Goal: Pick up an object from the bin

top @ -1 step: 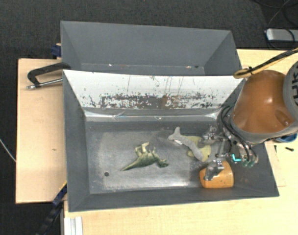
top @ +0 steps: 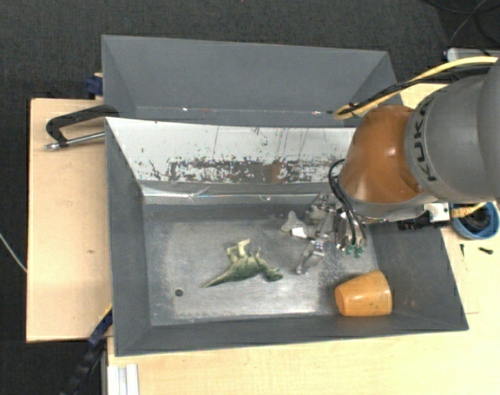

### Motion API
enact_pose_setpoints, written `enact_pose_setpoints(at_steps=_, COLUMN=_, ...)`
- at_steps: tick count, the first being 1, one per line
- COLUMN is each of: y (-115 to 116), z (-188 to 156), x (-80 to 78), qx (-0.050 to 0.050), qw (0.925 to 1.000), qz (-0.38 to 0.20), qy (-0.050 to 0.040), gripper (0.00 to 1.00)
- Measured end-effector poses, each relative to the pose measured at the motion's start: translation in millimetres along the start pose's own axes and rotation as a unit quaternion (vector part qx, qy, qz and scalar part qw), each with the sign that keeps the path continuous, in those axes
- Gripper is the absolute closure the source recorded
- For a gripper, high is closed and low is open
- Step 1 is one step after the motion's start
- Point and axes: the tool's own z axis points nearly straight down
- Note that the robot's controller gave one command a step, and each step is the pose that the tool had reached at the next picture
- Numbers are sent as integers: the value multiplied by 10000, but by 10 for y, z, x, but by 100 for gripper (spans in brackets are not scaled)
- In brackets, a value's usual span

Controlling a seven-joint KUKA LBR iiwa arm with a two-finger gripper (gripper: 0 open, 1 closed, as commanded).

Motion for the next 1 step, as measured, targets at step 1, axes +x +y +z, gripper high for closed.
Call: enact_pose_setpoints(at_steps=1, y=139, z=-286, x=68, qx=11, qw=9953, qz=963, qy=49, gripper=0)
